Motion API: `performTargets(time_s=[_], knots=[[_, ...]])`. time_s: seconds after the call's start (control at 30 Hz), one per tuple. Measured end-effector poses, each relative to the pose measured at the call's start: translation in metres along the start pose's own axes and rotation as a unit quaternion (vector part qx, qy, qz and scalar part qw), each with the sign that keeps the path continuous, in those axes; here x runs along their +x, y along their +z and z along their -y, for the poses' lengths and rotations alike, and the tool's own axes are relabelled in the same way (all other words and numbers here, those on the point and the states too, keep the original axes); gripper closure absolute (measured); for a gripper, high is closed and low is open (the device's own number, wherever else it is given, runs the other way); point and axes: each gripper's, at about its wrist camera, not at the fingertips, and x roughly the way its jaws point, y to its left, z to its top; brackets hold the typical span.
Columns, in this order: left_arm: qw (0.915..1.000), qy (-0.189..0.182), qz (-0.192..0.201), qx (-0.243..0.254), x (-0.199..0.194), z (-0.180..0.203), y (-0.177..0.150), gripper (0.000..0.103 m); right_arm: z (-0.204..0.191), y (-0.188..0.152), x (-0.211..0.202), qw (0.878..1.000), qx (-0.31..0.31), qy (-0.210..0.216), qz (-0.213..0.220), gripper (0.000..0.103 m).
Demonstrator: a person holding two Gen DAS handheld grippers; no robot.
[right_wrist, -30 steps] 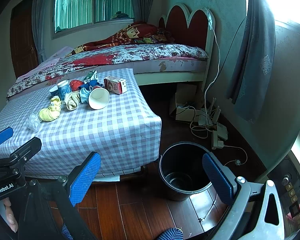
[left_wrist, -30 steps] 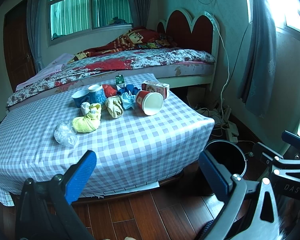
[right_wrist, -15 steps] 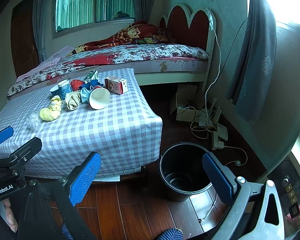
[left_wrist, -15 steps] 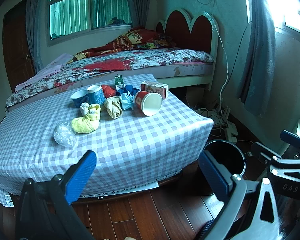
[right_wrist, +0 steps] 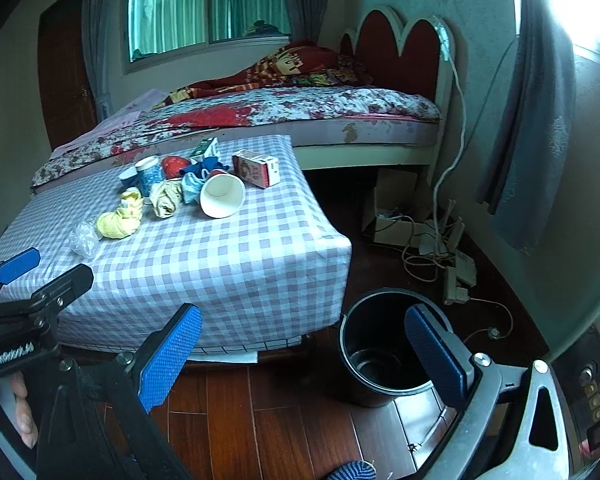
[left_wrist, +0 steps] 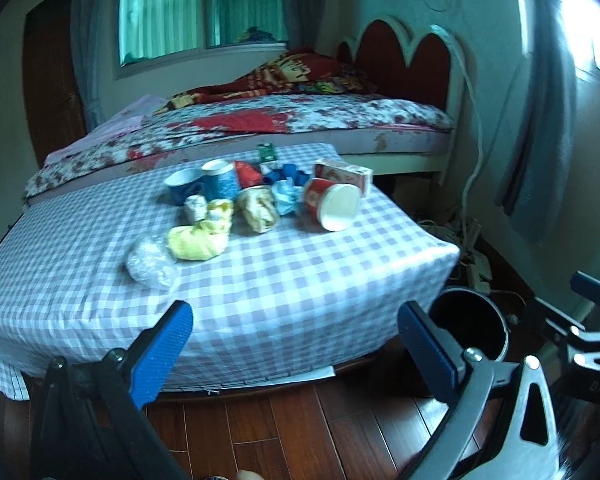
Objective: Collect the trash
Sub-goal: 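Grasp the clear plastic bag with the left tool while the right tool grasps the cream cloth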
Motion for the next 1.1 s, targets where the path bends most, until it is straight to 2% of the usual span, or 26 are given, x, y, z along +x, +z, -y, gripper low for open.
performTargets(time_s=[0.23, 0.4, 0.53, 0.73, 0.83, 0.9, 1.1], knots=[[0.9978, 0.042, -0.028, -0.044, 0.033, -0.065, 0.000, 0.001, -0.037, 0.019, 0.039, 0.998, -0.040, 0.057, 0.002, 0.004], [0.9925, 0.082, -0.043, -0.079, 0.064, -0.106, 0.001, 0.001, -0.080, 0.040, 0.080, 0.991, -0.068, 0.111, -0.007, 0.019], [0.9888, 0.103, -0.051, -0.094, 0.094, -0.134, 0.007, 0.008, -0.126, 0.057, 0.124, 0.984, -0.103, 0.144, -0.017, 0.027], [0.9857, 0.108, -0.065, -0.111, 0.134, -0.157, 0.014, 0.011, -0.173, 0.076, 0.187, 0.978, -0.126, 0.164, -0.036, 0.034], [0.9848, 0.107, -0.078, -0.112, 0.155, -0.164, 0.016, 0.017, -0.183, 0.086, 0.214, 0.977, -0.126, 0.167, -0.045, 0.036], [0.9842, 0.103, -0.086, -0.115, 0.164, -0.169, 0.017, 0.021, -0.188, 0.093, 0.230, 0.976, -0.126, 0.169, -0.053, 0.042], [0.9836, 0.102, -0.088, -0.120, 0.177, -0.178, 0.017, 0.025, -0.206, 0.110, 0.267, 0.972, -0.133, 0.178, -0.070, 0.051]])
